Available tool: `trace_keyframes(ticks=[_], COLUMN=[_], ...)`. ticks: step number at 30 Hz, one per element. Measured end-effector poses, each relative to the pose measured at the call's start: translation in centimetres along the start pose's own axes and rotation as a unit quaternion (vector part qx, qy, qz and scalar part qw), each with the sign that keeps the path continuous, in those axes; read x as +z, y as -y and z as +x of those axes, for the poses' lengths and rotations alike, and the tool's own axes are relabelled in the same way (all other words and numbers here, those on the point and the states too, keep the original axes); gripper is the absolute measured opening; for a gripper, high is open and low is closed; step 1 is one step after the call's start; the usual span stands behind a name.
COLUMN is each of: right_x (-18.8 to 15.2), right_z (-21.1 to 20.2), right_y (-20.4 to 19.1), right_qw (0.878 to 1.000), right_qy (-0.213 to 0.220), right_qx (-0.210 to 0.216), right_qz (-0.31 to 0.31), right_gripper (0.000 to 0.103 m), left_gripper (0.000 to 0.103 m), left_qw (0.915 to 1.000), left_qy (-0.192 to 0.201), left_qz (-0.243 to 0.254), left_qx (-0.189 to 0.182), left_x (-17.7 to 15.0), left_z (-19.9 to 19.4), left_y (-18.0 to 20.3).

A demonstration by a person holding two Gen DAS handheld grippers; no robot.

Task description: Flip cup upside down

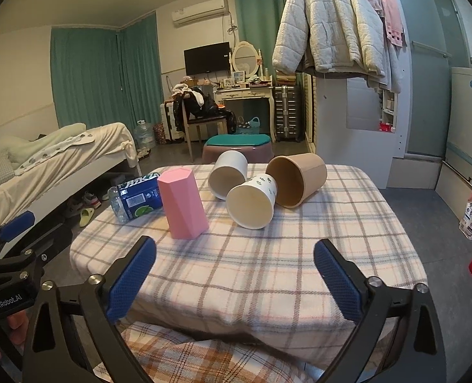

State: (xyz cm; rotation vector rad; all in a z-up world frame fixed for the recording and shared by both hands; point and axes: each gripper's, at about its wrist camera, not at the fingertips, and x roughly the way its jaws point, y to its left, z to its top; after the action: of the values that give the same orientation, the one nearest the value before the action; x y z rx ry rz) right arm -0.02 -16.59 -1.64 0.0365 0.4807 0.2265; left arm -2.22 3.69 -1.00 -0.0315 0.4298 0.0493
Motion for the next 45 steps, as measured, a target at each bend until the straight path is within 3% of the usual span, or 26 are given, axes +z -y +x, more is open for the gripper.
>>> trace_keyframes(ticks=[45], right_x=[-0.49], right_z=[0.47], right_y=[-0.18], right_qw=[1.0], right_qy=[-0.012], right_qx=[-0.006], right_qz=[-0.004], right_gripper=[0.103], left_gripper=[0.103], left_qw=[1.0], left_qy=[-0.004], left_qz=[0.0], left_qx=[0.007], left_x=[-0.31], left_z=[-0.01], left_y=[-0.03])
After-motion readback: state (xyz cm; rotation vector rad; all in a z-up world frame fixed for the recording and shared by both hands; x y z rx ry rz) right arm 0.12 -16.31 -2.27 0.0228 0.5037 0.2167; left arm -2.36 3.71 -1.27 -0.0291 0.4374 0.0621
